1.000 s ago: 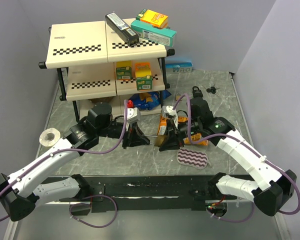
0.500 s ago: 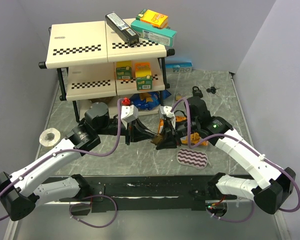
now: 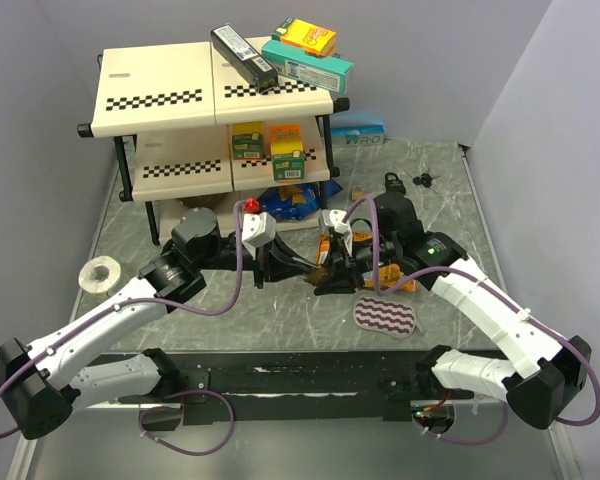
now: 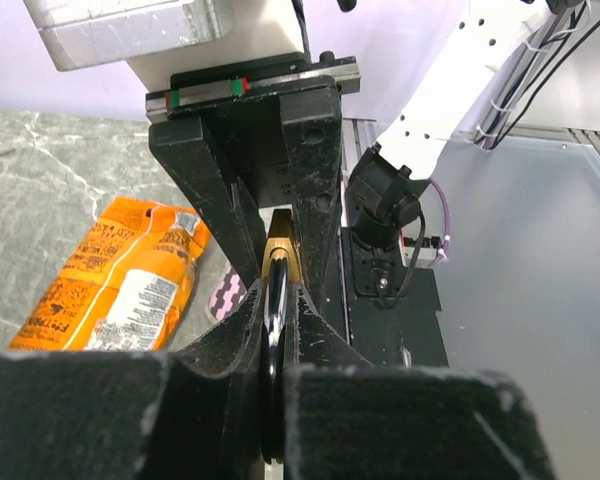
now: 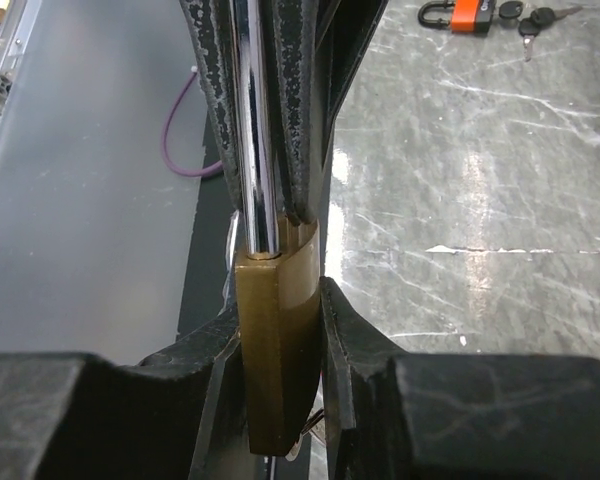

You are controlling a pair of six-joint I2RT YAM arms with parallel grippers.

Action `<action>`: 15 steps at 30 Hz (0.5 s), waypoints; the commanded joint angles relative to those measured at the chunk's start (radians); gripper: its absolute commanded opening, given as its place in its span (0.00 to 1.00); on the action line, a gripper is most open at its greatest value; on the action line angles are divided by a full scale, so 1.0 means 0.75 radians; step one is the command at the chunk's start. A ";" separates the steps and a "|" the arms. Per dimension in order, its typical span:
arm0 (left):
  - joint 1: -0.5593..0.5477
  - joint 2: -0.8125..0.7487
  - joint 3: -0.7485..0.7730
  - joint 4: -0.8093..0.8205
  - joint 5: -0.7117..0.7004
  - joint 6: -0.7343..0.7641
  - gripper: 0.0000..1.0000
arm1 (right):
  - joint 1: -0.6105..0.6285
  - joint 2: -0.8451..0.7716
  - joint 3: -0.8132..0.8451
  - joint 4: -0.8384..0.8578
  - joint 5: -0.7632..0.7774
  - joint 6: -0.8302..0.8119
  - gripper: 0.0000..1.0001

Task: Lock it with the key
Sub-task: Lock the lock.

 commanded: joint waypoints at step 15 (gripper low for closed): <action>-0.185 0.163 -0.229 0.215 0.247 -0.224 0.01 | 0.019 0.002 0.214 1.079 -0.126 0.231 0.00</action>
